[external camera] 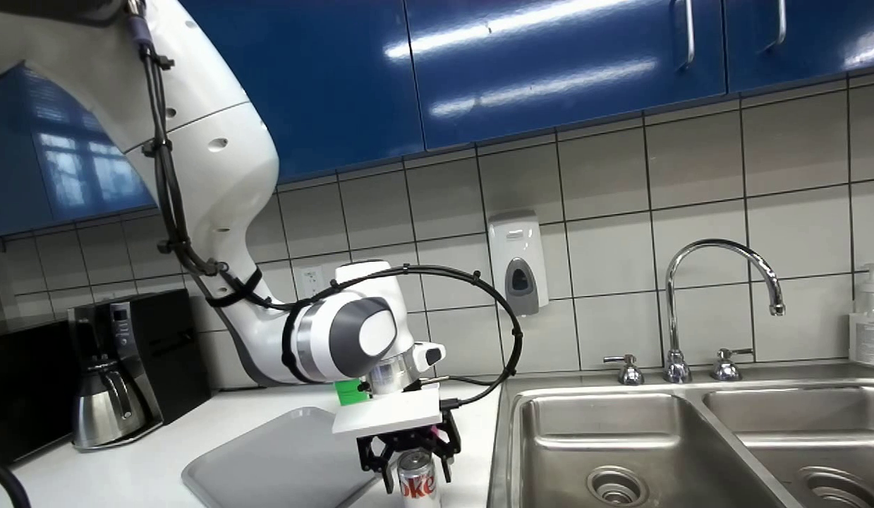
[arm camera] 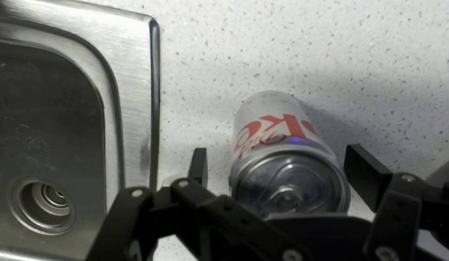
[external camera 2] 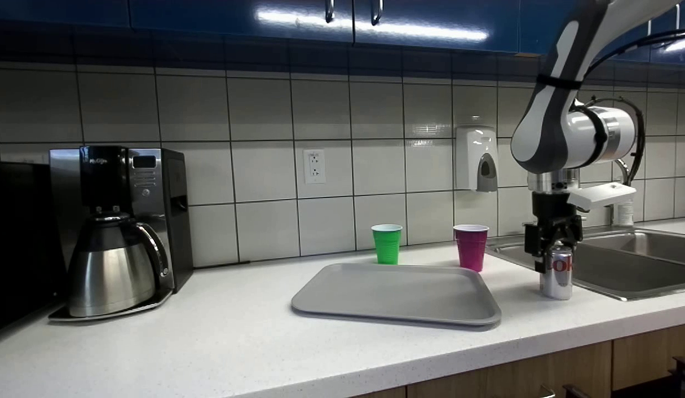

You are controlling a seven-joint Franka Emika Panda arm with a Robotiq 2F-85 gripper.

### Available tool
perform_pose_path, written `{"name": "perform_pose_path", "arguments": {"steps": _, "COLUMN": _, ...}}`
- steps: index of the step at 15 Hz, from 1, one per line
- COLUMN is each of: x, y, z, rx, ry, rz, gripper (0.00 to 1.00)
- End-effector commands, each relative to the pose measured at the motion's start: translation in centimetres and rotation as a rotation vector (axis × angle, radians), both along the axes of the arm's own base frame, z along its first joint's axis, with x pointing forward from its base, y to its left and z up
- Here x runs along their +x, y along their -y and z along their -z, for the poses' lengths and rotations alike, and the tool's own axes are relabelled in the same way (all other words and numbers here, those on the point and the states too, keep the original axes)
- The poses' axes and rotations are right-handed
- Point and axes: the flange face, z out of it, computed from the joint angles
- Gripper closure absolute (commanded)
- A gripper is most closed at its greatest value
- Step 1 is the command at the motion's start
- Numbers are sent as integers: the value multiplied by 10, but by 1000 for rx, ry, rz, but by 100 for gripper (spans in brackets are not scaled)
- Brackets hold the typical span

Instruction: Pick up a soda can and place it on the gray tray

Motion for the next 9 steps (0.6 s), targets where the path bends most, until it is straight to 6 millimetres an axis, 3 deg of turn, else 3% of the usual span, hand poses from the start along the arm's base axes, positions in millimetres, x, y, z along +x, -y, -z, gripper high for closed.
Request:
{"name": "perform_pose_path", "arguments": {"steps": 1, "x": 6, "y": 6, "z": 0, "rx": -12, "ry": 10, "rz": 15, "gripper": 35}}
{"name": "perform_pose_path", "arguments": {"steps": 4, "x": 7, "y": 6, "z": 0, "rx": -12, "ry": 9, "rz": 17, "gripper": 58}}
{"name": "perform_pose_path", "arguments": {"steps": 9, "x": 4, "y": 5, "z": -9, "rx": -8, "ry": 25, "rz": 12, "gripper": 61}}
